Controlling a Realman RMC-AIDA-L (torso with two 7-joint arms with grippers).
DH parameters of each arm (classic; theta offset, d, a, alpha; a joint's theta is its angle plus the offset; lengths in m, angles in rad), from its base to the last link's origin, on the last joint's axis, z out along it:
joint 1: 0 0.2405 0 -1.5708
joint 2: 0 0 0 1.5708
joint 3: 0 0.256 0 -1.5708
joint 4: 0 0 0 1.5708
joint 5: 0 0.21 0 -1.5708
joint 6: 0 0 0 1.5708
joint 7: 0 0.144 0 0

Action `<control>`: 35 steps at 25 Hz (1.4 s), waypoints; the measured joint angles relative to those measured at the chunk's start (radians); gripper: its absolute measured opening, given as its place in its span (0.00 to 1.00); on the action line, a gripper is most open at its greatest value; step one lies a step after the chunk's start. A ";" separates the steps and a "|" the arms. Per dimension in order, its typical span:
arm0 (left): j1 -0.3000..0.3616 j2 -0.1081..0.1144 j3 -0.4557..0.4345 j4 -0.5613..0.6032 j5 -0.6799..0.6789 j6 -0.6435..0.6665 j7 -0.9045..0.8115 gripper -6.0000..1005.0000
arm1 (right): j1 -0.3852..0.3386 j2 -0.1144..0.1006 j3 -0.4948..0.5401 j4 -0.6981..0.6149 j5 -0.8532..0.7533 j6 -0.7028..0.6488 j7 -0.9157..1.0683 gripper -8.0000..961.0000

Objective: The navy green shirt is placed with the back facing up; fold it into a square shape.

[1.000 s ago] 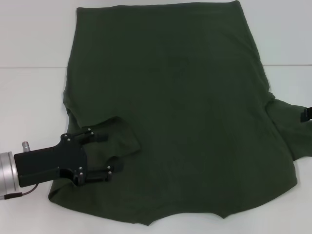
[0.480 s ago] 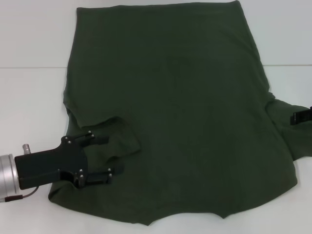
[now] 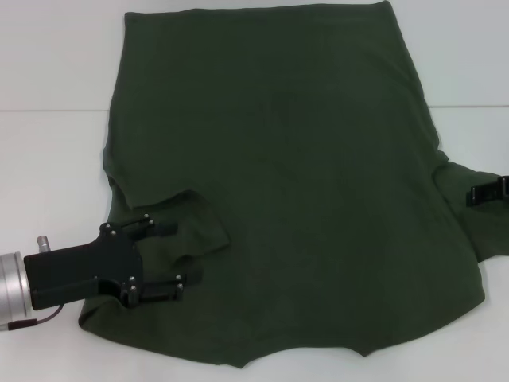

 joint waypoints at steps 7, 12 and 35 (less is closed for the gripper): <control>0.000 0.000 0.000 0.001 -0.001 0.001 -0.003 0.86 | -0.001 -0.002 0.000 0.003 -0.003 0.006 0.009 0.86; -0.001 0.000 -0.001 0.001 -0.002 0.000 -0.003 0.86 | -0.005 -0.008 0.006 0.007 -0.003 0.007 0.017 0.83; -0.008 0.000 -0.004 -0.005 -0.003 -0.006 -0.007 0.86 | 0.004 -0.025 0.006 0.024 -0.003 0.012 0.018 0.03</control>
